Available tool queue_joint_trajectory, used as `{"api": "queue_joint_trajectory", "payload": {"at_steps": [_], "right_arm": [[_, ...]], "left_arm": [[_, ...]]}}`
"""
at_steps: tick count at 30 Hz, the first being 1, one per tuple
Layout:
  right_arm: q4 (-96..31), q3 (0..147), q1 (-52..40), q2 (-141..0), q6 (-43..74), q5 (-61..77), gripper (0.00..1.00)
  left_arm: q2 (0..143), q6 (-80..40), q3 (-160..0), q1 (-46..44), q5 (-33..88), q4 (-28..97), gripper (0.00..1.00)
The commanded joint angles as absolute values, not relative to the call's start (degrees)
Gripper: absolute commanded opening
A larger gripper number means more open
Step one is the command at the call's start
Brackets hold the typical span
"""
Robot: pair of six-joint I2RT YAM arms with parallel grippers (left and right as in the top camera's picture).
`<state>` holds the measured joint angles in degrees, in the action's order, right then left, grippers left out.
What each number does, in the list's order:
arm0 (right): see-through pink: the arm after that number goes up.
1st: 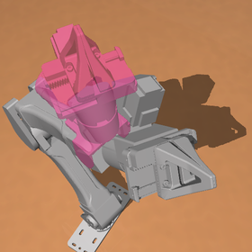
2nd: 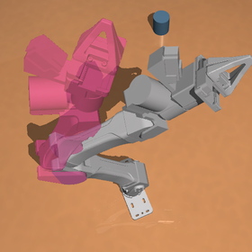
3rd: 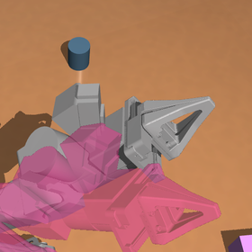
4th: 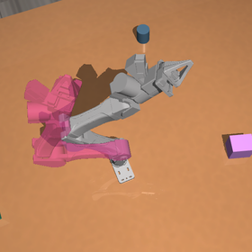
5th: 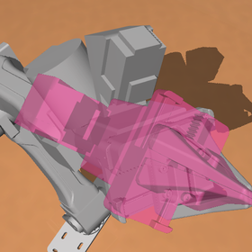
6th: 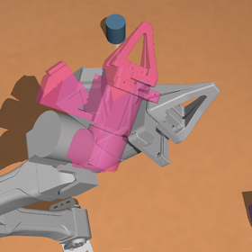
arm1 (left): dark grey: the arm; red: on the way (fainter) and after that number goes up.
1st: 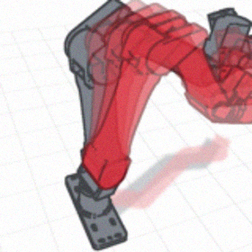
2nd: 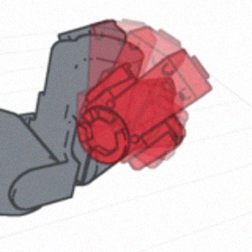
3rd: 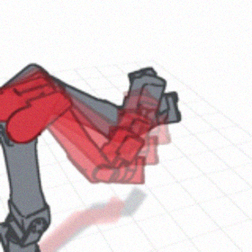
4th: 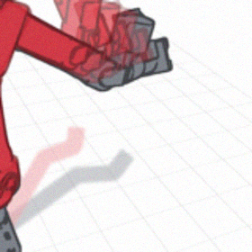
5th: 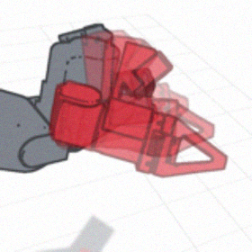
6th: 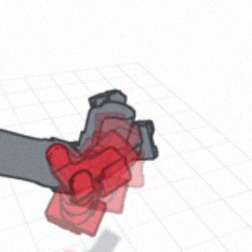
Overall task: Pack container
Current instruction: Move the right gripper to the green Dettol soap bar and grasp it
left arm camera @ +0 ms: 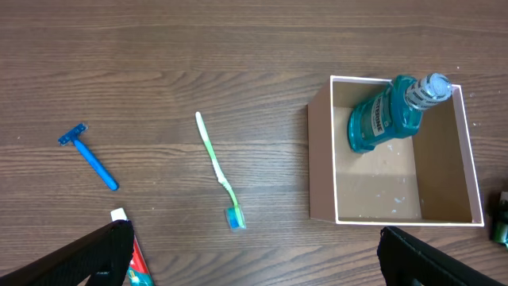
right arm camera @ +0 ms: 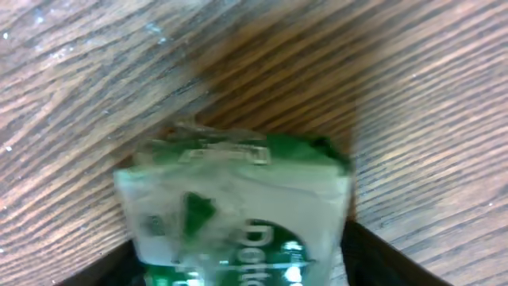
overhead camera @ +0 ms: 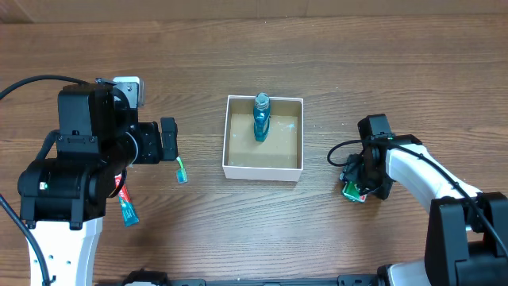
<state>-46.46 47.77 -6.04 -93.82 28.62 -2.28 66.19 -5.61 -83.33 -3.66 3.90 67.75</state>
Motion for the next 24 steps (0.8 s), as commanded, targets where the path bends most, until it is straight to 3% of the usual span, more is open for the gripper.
{"api": "queue_joint_trajectory", "payload": {"at_steps": [1,6,15,16,19,21,24], "right_arm": [[-45.5,46.7,-6.2,-96.2,28.7,0.2,0.66],[-45.5,46.7,-6.2,-96.2,28.7,0.2,0.55],[-45.5,46.7,-6.2,-96.2,28.7,0.2,0.50],[-45.5,46.7,-6.2,-96.2,28.7,0.2,0.47],[-45.5,47.4,-6.2,-96.1,27.9,0.1,0.22],[-46.8,49.8,-6.2,-95.6,26.9,0.1,0.10],[-50.3,54.9,-6.5,-93.4,25.9,0.1,0.04]], "left_arm": [[66.3,-4.7,-84.6,-3.4,4.1,67.7,1.00],[66.3,-4.7,-84.6,-3.4,4.1,67.7,1.00],[66.3,-4.7,-84.6,-3.4,4.1,67.7,1.00],[66.3,-4.7,-84.6,-3.4,4.1,67.7,1.00],[66.3,-4.7,-84.6,-3.4,4.1,67.7,1.00],[66.3,-4.7,-84.6,-3.4,4.1,67.7,1.00],[66.3,-4.7,-84.6,-3.4,4.1,67.7,1.00]]}}
